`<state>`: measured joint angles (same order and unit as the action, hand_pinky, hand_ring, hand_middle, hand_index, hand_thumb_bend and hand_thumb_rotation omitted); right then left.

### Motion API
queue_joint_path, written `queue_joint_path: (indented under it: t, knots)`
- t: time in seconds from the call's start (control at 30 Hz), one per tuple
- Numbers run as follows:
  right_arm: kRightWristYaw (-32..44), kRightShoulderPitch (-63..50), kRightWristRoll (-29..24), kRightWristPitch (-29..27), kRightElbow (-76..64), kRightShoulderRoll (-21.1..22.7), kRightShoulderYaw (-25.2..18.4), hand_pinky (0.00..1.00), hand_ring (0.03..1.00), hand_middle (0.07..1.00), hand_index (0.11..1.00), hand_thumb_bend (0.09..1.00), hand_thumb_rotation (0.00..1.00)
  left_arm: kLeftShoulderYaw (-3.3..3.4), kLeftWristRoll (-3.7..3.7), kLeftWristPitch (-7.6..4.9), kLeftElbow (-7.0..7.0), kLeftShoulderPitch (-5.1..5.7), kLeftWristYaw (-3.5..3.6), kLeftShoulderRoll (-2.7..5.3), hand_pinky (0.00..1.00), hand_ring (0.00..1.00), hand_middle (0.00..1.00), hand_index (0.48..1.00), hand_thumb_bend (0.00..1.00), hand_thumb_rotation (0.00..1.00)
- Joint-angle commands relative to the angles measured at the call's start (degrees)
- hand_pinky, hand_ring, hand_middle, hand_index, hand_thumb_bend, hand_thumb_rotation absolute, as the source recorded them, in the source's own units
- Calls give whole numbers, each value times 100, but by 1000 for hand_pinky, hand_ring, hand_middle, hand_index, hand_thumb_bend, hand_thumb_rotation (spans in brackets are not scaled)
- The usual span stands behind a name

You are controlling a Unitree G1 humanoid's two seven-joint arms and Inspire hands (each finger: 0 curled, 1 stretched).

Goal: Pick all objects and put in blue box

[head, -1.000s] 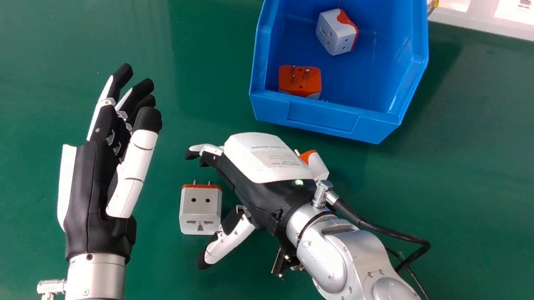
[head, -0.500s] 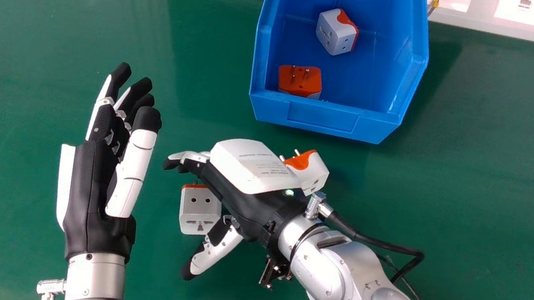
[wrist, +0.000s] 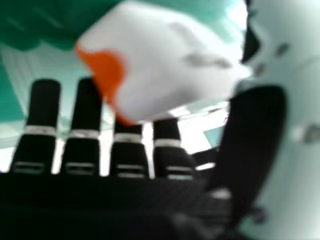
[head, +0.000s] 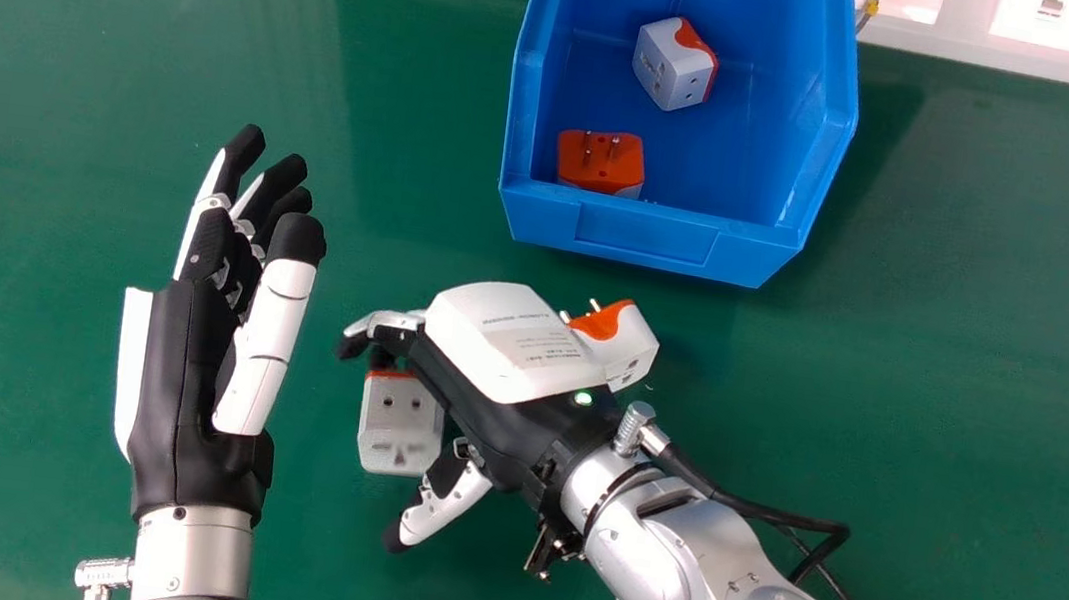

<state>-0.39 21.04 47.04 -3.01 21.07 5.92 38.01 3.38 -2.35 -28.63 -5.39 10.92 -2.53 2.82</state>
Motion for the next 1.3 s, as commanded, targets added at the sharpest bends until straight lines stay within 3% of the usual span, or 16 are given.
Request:
queue_joint_path:
  t: [0.0,0.13,0.17,0.57,0.8,1.17,1.27]
  knots:
    - [-93,94,-91,-145,-80,-4,-79,521,601,654,715,796,126,-48,8,-103,110,-75,16,58,816,877,884,921,786,767]
    - [-68,98,-135,-158,-81,-20,-110,521,601,654,715,796,126,-54,4,-81,133,-90,23,49,816,877,884,921,786,767]
    - [-63,97,-140,-159,-85,-20,-113,448,531,605,674,741,100,-54,3,-78,131,-99,26,44,816,877,884,921,787,767]
    - [-67,125,-190,-190,-138,1,-102,420,500,584,643,695,80,-32,-4,-65,117,-159,66,-9,816,877,884,920,788,766]
    - [-90,66,-202,-212,-162,-8,-107,375,467,554,620,657,64,-14,-21,-86,116,-120,101,7,816,877,884,920,785,765]
    - [-77,-32,-221,-167,-334,-5,-131,307,418,512,588,602,41,-5,34,-81,144,-50,87,21,818,878,884,920,778,763]
    - [33,-83,-273,-111,-627,48,-227,307,418,512,588,602,41,-25,68,-58,211,-8,71,34,818,878,884,920,778,763]
